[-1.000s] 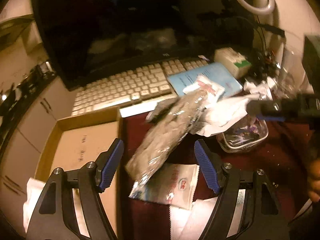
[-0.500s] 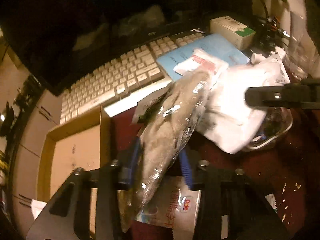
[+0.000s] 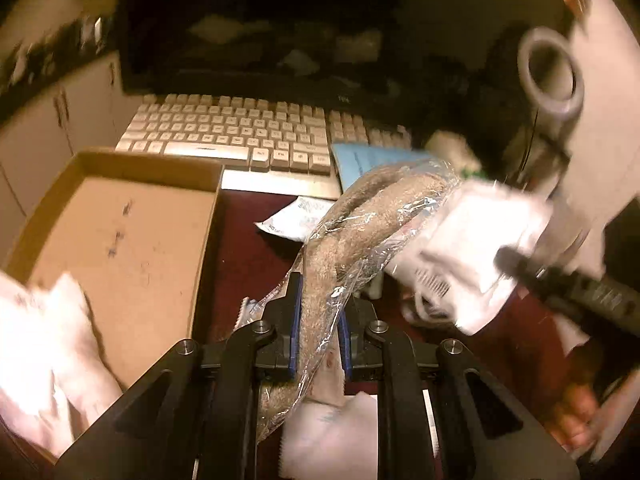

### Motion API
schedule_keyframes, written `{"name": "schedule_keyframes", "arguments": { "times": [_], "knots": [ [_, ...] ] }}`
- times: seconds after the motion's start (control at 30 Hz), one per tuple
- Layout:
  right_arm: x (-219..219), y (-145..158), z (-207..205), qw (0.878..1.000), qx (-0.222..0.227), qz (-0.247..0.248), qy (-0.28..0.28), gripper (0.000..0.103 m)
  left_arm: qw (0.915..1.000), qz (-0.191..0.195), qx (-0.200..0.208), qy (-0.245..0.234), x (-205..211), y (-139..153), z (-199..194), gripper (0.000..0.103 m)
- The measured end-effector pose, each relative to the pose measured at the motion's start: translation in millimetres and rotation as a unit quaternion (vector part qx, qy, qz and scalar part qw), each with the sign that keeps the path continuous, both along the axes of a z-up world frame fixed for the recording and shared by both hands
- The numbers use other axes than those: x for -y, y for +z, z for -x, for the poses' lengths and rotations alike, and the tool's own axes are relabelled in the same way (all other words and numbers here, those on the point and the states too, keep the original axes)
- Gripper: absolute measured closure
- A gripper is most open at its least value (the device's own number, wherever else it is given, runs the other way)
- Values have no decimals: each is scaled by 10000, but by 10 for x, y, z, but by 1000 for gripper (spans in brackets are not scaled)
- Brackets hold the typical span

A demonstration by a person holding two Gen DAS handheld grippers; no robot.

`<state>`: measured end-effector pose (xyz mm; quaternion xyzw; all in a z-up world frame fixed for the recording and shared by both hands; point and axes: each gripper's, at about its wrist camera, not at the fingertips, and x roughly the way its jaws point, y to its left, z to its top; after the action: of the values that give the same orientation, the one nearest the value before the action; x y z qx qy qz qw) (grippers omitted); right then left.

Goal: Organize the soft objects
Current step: 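Carry the plastic bag into the cardboard box and open the left tool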

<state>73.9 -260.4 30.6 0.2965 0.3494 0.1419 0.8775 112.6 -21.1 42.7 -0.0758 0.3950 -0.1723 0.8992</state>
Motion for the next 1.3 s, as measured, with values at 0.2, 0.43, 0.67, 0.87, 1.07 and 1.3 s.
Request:
{"name": "schedule_keyframes", "arguments": {
  "times": [0.2,0.43,0.67,0.87,1.07,1.3],
  "knots": [
    [-4,142,116,9995,297,-74,8,95,9973,622,145,351,-214,165,204,89],
    [-347,310,163,9946,699,-190,742,95,9898,932,413,997,-620,415,560,89],
    [-1148,254,-116,9743,468,-471,2154,95,9769,560,462,2011,-1161,495,757,89],
    [-1862,166,-474,9598,234,-170,2791,95,9628,121,500,2652,-1567,438,724,89],
    [-2099,81,-659,9623,75,136,2717,95,9568,-220,408,2872,-1781,276,550,89],
    [-2165,-33,-704,9628,-182,296,2679,95,9599,-331,312,2765,-1757,253,293,89]
  ]
}}
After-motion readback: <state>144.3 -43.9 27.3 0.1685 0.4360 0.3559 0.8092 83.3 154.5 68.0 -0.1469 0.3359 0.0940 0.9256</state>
